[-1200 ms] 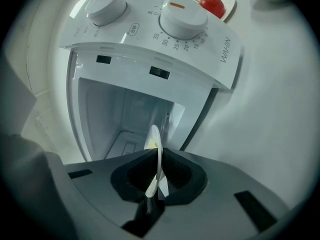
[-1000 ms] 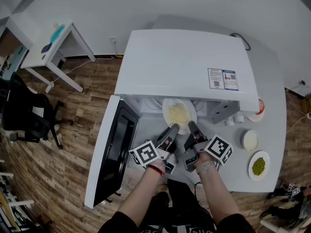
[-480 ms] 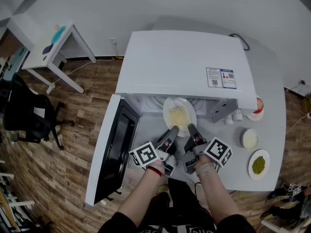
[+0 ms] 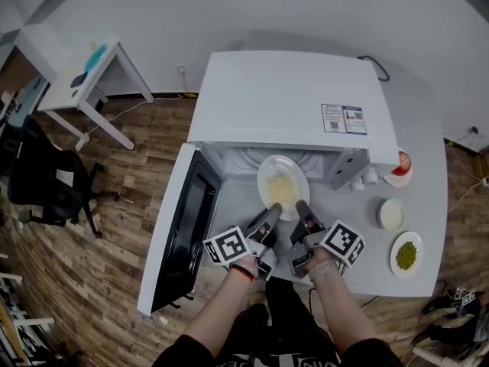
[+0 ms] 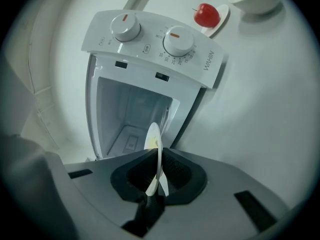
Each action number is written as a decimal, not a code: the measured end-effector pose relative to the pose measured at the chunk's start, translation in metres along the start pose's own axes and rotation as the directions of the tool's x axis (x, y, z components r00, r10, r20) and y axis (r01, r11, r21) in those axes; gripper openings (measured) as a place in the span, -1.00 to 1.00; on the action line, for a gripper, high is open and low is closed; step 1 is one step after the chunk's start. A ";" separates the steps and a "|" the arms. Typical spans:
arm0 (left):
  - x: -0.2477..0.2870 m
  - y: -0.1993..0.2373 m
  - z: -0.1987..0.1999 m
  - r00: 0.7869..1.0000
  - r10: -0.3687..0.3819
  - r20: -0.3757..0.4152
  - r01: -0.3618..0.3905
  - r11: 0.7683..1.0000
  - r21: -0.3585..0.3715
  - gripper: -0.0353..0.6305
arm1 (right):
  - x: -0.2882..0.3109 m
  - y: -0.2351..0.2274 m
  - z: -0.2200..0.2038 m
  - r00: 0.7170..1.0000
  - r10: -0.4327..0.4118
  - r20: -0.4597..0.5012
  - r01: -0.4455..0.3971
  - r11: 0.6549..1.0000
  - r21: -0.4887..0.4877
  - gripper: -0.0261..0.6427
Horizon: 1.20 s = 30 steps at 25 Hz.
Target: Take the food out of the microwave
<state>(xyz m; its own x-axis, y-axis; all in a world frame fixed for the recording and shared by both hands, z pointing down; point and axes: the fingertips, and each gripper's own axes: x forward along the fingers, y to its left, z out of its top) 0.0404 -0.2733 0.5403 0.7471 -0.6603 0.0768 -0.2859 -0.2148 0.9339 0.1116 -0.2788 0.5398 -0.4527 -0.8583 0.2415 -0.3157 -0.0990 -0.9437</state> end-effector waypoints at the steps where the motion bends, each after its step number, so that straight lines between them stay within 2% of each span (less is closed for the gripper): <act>1: -0.002 -0.001 -0.002 1.000 -0.001 -0.003 0.001 1.000 0.000 -0.66 | -0.003 0.001 -0.002 1.000 -0.001 0.000 0.001 1.000 -0.001 -0.78; 14: -0.028 -0.021 -0.034 0.997 -0.015 -0.072 0.015 1.000 0.008 -0.65 | -0.048 0.002 -0.020 1.000 -0.009 0.013 0.009 1.000 0.019 -0.78; 30: -0.072 -0.047 -0.081 0.990 -0.043 -0.136 0.041 0.999 -0.013 -0.65 | -0.116 0.003 -0.052 0.997 -0.021 0.074 0.017 0.998 0.058 -0.78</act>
<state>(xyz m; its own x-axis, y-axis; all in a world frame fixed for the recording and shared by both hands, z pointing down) 0.0491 -0.1569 0.5190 0.8333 -0.5465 0.0837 -0.2470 -0.2324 0.9407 0.1199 -0.1537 0.5207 -0.3832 -0.8907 0.2443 -0.2748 -0.1426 -0.9509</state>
